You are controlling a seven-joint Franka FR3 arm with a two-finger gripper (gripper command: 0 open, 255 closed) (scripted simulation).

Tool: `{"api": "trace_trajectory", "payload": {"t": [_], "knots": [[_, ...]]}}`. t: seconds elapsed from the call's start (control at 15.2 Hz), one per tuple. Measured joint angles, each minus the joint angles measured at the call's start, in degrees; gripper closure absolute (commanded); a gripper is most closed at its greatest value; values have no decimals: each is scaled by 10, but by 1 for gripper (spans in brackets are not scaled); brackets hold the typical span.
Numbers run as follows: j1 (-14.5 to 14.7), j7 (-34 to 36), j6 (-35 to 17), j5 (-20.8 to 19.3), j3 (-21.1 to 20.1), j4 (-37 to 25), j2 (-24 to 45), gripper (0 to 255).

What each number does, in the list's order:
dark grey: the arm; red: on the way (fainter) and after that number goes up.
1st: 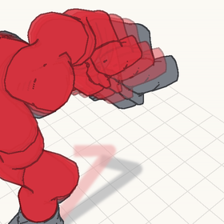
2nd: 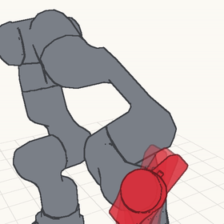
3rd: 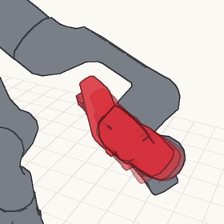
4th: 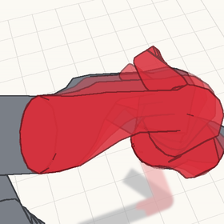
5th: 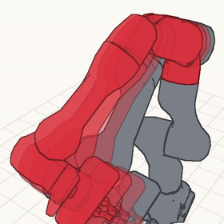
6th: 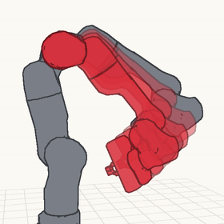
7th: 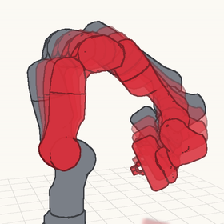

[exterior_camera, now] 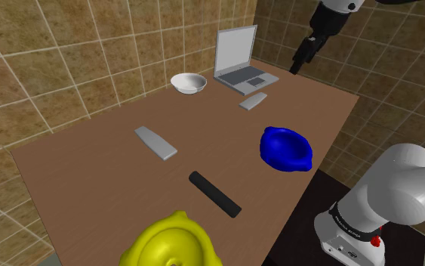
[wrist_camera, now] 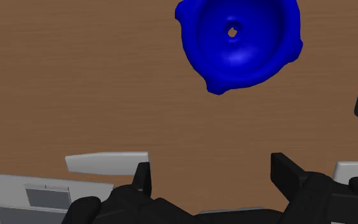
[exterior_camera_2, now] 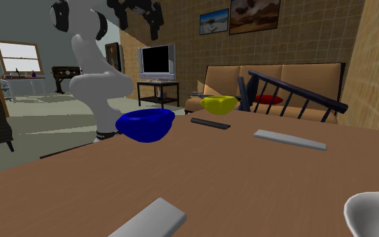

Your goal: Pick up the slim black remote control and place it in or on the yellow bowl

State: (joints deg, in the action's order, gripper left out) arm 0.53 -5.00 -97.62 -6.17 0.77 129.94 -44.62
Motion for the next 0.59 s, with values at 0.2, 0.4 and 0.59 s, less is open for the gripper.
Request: {"api": "trace_trajectory", "payload": {"t": [0.2,0.4,0.59], "knots": [[3,12,-12,7,-8,19,-1,0],[12,41,-27,26,-29,51,-5,0],[23,73,-47,48,-53,79,1,0]]}}
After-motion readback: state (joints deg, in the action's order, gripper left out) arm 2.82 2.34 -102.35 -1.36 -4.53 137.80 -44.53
